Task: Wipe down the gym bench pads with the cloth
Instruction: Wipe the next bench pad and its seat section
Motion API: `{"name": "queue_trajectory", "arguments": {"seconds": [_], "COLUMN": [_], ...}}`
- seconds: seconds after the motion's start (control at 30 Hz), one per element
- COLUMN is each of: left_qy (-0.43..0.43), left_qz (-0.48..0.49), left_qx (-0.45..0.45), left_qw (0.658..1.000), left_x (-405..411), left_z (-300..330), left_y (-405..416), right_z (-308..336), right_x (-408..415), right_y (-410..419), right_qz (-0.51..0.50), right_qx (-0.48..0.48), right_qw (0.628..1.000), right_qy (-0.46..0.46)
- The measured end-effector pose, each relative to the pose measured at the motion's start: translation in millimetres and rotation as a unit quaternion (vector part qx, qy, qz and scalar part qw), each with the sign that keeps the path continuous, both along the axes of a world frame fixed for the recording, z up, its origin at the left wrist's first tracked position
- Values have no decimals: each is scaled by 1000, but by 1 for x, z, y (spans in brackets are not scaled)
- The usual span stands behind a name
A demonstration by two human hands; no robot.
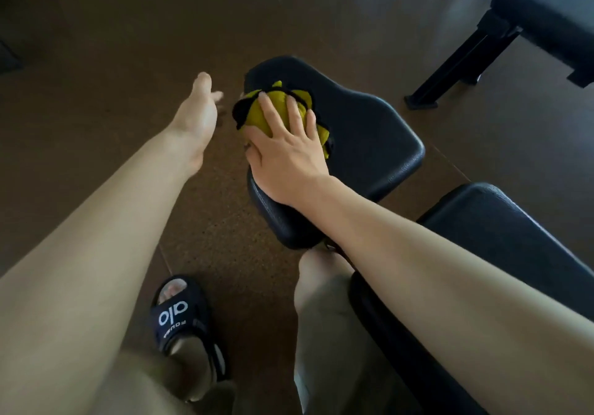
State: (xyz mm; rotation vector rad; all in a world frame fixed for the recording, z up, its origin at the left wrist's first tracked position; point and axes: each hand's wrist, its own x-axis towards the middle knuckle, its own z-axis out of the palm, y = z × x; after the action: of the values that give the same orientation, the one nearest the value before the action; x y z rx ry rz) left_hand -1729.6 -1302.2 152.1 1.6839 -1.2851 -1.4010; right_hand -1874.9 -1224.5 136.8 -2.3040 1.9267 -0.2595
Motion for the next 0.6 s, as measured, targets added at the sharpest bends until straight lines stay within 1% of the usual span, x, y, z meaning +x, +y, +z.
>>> {"name": "queue_trajectory", "arguments": {"seconds": [0.13,0.2,0.23,0.3,0.4,0.47,0.53,0.6], "left_qy": [-1,1,3,2,-10,-8,-4,-12], "left_qz": [-21,-39,-47,-54,-71,-92,-112,-125], "left_qx": [18,22,22,17,2,-7,-5,6], "left_qw": [1000,999,999,998,997,996,994,992], "left_x": [-7,-19,-26,-39,-46,-47,-49,-51], "left_z": [-4,-2,0,5,7,5,4,5], "left_y": [10,11,10,9,6,2,1,3], "right_z": [2,-1,-1,1,5,2,-3,-8], "right_x": [-4,-7,-9,-13,-13,-12,-14,-22], "right_y": [52,79,89,104,126,135,133,118], "right_qz": [125,152,149,124,55,-33,-128,-179], "right_qx": [7,25,37,69,97,89,69,85], "right_qw": [991,985,985,987,993,995,988,978], "right_qy": [43,74,81,78,34,-14,-54,-65]}}
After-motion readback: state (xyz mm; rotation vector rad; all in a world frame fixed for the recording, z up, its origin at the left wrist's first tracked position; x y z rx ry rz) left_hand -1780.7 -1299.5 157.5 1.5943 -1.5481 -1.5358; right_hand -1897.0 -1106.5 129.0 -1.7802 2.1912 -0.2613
